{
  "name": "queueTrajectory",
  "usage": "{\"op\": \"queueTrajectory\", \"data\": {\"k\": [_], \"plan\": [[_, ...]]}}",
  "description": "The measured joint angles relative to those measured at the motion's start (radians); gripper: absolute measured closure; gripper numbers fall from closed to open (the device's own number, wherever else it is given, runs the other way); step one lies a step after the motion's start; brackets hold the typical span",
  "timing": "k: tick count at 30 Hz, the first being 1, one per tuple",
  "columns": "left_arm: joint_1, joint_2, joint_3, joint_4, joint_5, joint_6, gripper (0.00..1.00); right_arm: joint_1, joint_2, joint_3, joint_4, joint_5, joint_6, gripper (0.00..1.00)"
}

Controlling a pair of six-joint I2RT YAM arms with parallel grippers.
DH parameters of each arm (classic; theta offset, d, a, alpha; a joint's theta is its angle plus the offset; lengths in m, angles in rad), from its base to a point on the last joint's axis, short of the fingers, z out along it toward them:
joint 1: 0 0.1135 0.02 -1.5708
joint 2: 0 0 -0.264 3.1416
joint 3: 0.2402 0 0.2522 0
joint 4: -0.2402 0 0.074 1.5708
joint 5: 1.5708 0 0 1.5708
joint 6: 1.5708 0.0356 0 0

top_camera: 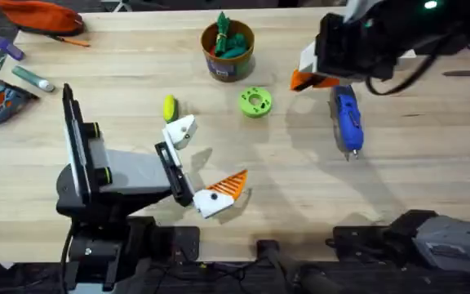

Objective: Pick up the gripper from the table and insert it into the empty holder that is missing its gripper. Then pick up a screw, insert it into the mounting hole, and use the screwdriver to tighten it. Finally, clean up the table by picking up the vegetable and placing it into the bucket.

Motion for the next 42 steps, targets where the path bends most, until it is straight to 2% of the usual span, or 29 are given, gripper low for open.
{"op": "queueTrajectory", "data": {"k": [5, 9, 12, 17, 22, 26, 29, 36, 42], "plan": [[0.000, 0.000, 0.000, 0.000, 0.000, 0.000, 0.013, 0.000, -0.070, -0.039, 0.049, -0.013, 0.000, 0.993], [0.000, 0.000, 0.000, 0.000, 0.000, 0.000, 0.015, -0.004, -0.135, -0.156, 0.155, -0.052, 0.000, 0.993], [0.000, 0.000, 0.000, 0.000, 0.000, 0.000, 0.014, -0.024, -0.185, -0.262, 0.268, -0.122, 0.000, 0.993], [0.000, 0.000, 0.000, 0.000, 0.000, 0.000, 0.015, -0.133, -0.272, -0.447, 0.516, -0.345, 0.000, 0.993], [0.000, 0.000, 0.000, 0.000, 0.000, 0.000, 0.014, -0.288, -0.314, -0.629, 0.816, -0.679, 0.003, 0.993], [0.000, 0.000, 0.000, 0.000, 0.000, 0.000, 0.014, -0.367, -0.314, -0.729, 0.942, -0.868, 0.020, 0.993], [0.000, 0.000, 0.000, 0.000, 0.000, 0.000, 0.014, -0.394, -0.303, -0.780, 1.030, -0.976, 0.029, 0.993], [0.000, 0.000, 0.000, 0.000, 0.000, 0.000, 0.013, -0.399, -0.227, -0.839, 1.352, -1.206, 0.061, 0.993], [0.000, 0.000, 0.000, 0.000, 0.000, 0.000, 0.014, -0.399, -0.114, -0.853, 1.485, -1.339, 0.082, 0.993]]}}
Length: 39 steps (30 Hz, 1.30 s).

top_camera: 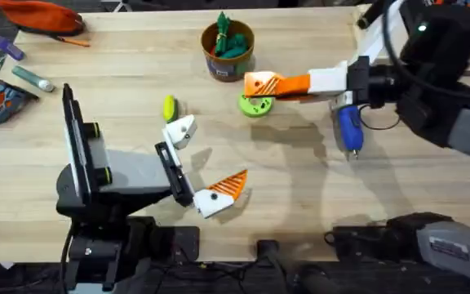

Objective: Pick up the gripper from the table and insert it into the empty holder that is missing its gripper. Then pick up a screw, insert it into the mounting hole, and use the screwdriver to tighten it. Finally, clean up the table by picking up the vegetable and placing it into the bucket.

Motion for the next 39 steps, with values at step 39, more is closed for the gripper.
{"op": "queueTrajectory", "data": {"k": [39], "plan": [[0.000, 0.000, 0.000, 0.000, 0.000, 0.000, 0.014, 0.011, 0.297, -0.134, 0.666, -0.226, 0.499, 0.993]]}}
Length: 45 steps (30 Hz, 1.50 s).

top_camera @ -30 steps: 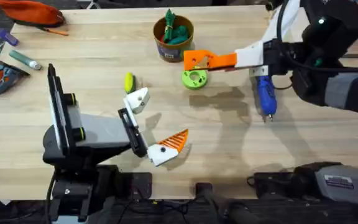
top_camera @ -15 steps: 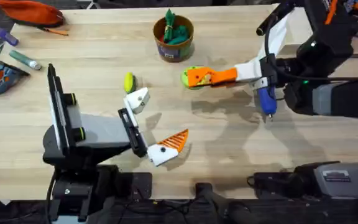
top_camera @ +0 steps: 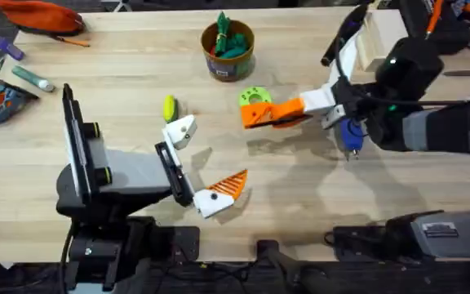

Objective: Pick up the gripper from the table and insert it into the empty holder that is missing its gripper. Then pick up a screw, insert it into the mounting hole, and use the screwdriver to tighten it. Finally, clean up the table by picking up the vegetable and placing it into the bucket.

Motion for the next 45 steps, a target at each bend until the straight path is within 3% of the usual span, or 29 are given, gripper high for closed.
{"op": "queueTrajectory", "data": {"k": [8, 23, 45], "plan": [[0.000, 0.000, 0.000, 0.000, 0.000, 0.000, 0.014, 0.090, 0.146, 0.109, -0.003, 0.000, 0.026, 0.993], [0.000, 0.000, 0.000, 0.000, 0.000, 0.000, 0.014, 0.212, 0.170, 0.174, -0.002, 0.000, 0.021, 0.993], [0.000, 0.000, 0.000, 0.000, 0.000, 0.000, 0.015, 0.263, 0.223, 0.264, -0.113, 0.000, -0.036, 0.993]]}}
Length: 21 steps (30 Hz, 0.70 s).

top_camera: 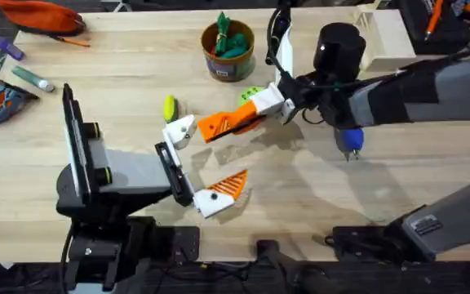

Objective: Pick up the gripper from the table and insert it into the empty holder that is missing its gripper. Then pick up a screw, insert it into the mounting hole, and use the screwdriver to tighten it. Finally, clean up the table by picking up the vegetable and placing it into the bucket.

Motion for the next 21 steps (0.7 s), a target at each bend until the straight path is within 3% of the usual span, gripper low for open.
{"op": "queueTrajectory", "data": {"k": [21], "plan": [[0.000, 0.000, 0.000, 0.000, 0.000, 0.000, 0.014, 0.032, 0.000, 0.003, -0.015, 0.000, -0.007, 0.993]]}}
